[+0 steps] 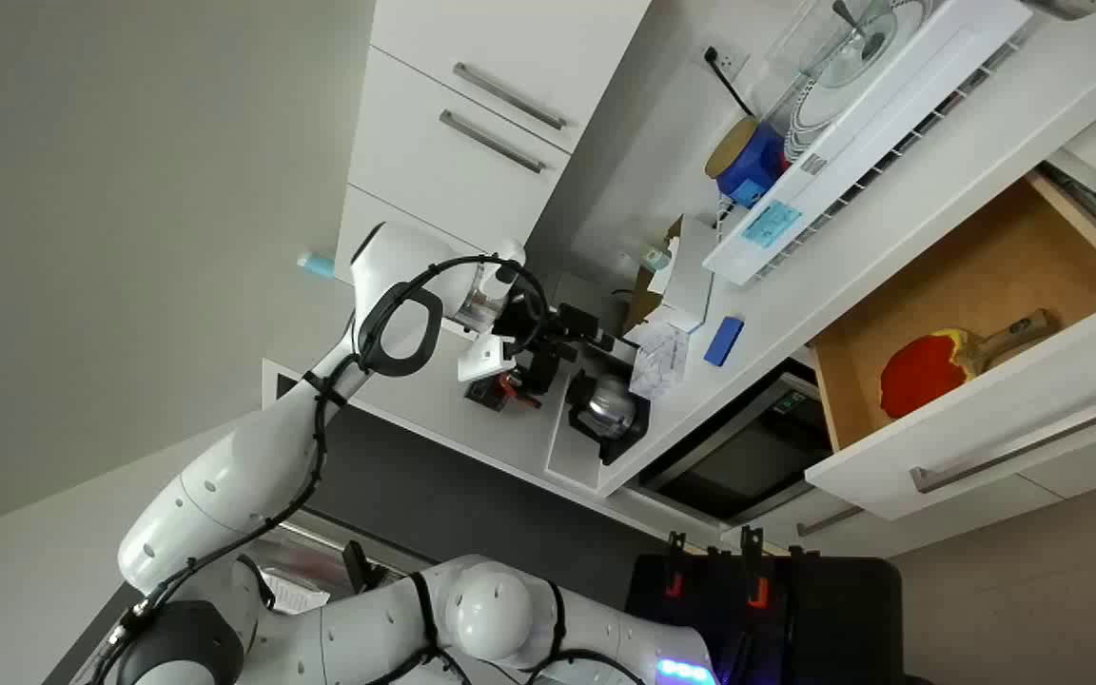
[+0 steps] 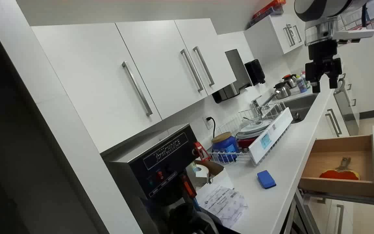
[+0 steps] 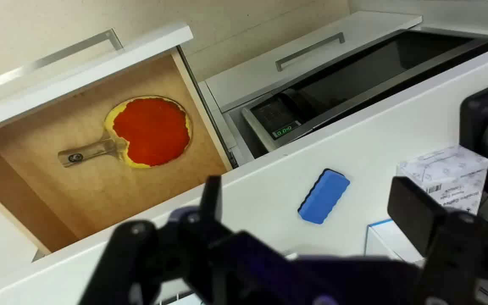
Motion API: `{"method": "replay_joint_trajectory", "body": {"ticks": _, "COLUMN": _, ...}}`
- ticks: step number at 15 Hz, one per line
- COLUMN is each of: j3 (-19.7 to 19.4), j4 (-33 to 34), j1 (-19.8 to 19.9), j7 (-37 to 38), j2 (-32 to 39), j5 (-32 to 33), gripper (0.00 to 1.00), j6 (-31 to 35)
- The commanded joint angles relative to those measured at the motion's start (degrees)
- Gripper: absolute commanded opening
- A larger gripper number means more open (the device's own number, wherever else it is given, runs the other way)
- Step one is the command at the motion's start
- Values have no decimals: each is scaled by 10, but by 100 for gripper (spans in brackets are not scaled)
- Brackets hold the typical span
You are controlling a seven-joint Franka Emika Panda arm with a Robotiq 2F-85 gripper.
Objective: Move the duster to the right
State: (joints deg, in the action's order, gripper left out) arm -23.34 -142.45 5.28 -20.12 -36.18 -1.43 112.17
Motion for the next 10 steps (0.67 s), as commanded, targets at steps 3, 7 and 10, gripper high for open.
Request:
{"method": "replay_joint_trajectory", "body": {"ticks": 3, "j3": 14, "j4": 1, "j1": 17, "j7": -9, "j2": 5, "j5": -10, "gripper": 100, "j6": -2}}
{"method": "replay_joint_trajectory", "body": {"ticks": 7, "j3": 24, "j4": -5, "j1": 14, "j7": 7, "j2": 10, "j5": -14, "gripper": 100, "j6": 26}}
{"method": "replay_joint_trajectory", "body": {"ticks": 10, "j3": 63, "j4": -32, "j1": -3, "j7": 64, "j2": 38, "j5": -53, "gripper": 100, "j6": 140}}
